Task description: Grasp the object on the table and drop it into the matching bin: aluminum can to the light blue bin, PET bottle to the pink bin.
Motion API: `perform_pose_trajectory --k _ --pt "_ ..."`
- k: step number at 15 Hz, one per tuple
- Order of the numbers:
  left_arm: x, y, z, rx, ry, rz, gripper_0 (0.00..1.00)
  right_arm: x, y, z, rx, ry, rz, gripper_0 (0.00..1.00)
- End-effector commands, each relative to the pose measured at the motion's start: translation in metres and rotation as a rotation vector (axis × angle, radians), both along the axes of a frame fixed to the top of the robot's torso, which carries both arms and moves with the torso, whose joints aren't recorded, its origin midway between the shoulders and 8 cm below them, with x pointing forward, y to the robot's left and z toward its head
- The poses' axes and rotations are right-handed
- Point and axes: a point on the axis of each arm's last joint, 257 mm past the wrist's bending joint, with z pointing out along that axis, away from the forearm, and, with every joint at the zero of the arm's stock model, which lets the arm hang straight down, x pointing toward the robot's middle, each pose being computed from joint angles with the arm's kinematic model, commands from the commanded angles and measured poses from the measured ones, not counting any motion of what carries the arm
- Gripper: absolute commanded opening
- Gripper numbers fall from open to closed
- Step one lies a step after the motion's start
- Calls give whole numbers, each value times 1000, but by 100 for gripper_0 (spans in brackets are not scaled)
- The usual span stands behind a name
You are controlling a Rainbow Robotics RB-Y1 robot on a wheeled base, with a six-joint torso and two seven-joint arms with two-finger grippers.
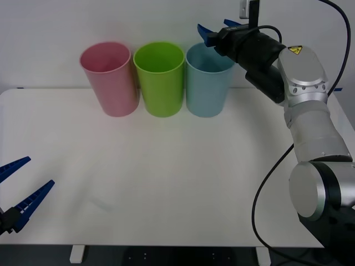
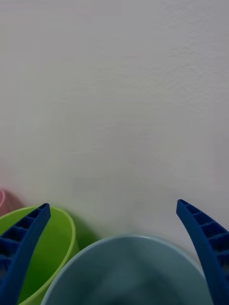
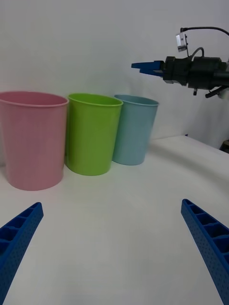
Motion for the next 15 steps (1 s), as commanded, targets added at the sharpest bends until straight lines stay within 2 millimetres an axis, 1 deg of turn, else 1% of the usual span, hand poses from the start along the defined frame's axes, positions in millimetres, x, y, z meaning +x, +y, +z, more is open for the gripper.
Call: perform_pose_trajectory --k 1,3,5,7,11,15 --pt "0 0 0 0 0 0 100 -1 1 1 8 -3 7 100" --pt "0 0 0 0 0 0 100 -3 2 2 26 -2 21 100" --pt "0 0 0 0 0 0 100 -6 0 -3 30 -1 29 100" --pt "0 0 0 0 0 0 100 -14 -7 -5 21 -23 27 100" --pt "0 0 0 0 0 0 100 -41 -10 -16 17 -43 80 100" --pt "0 0 0 0 0 0 100 -75 -17 -29 -3 -69 132 100"
